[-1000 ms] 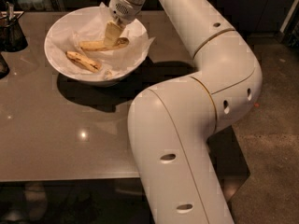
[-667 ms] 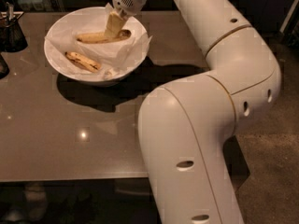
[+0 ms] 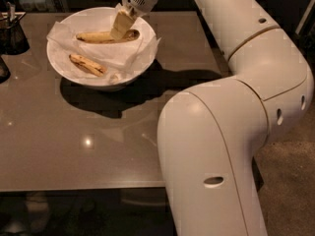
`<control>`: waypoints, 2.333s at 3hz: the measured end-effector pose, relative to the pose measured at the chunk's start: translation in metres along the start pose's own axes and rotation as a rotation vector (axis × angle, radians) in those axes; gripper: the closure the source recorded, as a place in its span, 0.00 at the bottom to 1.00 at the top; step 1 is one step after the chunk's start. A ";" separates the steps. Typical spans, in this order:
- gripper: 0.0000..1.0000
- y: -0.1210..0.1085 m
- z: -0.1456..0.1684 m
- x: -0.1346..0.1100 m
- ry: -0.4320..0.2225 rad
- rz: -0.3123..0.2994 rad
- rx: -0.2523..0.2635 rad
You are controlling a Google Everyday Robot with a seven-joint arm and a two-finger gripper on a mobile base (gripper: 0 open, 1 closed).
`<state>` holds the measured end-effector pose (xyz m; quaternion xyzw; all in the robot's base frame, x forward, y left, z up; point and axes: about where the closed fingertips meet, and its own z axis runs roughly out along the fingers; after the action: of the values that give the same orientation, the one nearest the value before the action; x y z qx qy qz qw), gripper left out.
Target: Pick banana from white bowl
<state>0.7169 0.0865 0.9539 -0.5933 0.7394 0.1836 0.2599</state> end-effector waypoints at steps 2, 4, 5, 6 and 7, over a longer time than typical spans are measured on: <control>1.00 0.025 -0.023 0.001 -0.048 0.022 -0.010; 1.00 0.090 -0.041 0.010 -0.054 0.110 -0.047; 1.00 0.090 -0.041 0.010 -0.054 0.110 -0.047; 1.00 0.111 -0.060 0.000 -0.066 0.087 -0.046; 1.00 0.149 -0.081 -0.003 -0.094 0.126 -0.058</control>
Offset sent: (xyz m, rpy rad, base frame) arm -0.0776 -0.0263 0.0291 0.1007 0.0335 -0.0284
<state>0.5593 0.0760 1.0153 -0.5435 0.7566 0.2486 0.2652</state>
